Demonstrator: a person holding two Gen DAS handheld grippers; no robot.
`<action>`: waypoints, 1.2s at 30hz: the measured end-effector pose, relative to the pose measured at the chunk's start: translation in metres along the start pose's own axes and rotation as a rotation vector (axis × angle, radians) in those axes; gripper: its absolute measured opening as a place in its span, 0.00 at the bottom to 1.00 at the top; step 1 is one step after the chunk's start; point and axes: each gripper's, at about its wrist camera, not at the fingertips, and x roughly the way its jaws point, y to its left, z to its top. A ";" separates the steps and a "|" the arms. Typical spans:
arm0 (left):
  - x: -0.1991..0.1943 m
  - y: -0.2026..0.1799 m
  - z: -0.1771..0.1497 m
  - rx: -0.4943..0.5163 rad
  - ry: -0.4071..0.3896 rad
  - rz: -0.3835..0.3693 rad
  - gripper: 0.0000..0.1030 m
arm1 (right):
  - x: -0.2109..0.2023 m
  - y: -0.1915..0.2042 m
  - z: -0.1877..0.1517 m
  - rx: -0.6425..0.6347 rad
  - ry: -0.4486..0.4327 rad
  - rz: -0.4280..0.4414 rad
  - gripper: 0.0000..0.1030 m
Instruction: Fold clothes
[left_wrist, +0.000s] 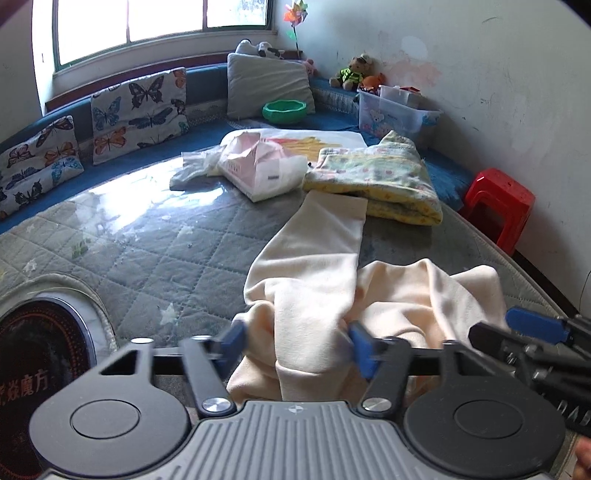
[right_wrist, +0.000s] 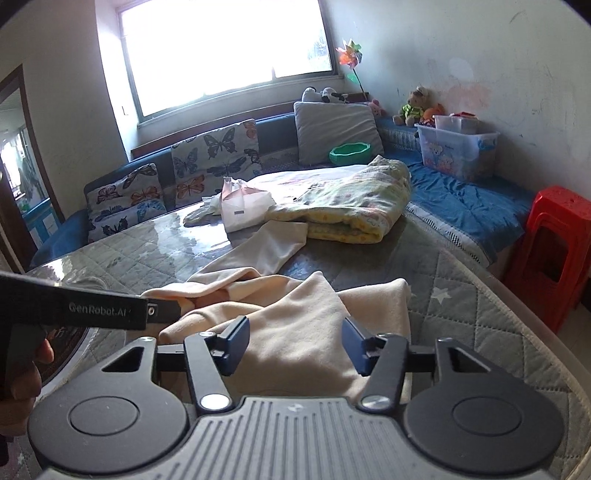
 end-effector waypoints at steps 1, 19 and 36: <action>0.001 0.002 0.000 -0.005 0.004 -0.009 0.40 | 0.002 -0.001 0.002 0.001 0.002 0.002 0.52; -0.008 0.001 0.000 0.039 -0.013 -0.037 0.24 | 0.082 -0.004 0.038 -0.045 0.104 -0.067 0.48; -0.007 0.003 0.007 0.062 -0.046 -0.055 0.10 | 0.056 -0.011 0.032 -0.087 0.058 -0.041 0.05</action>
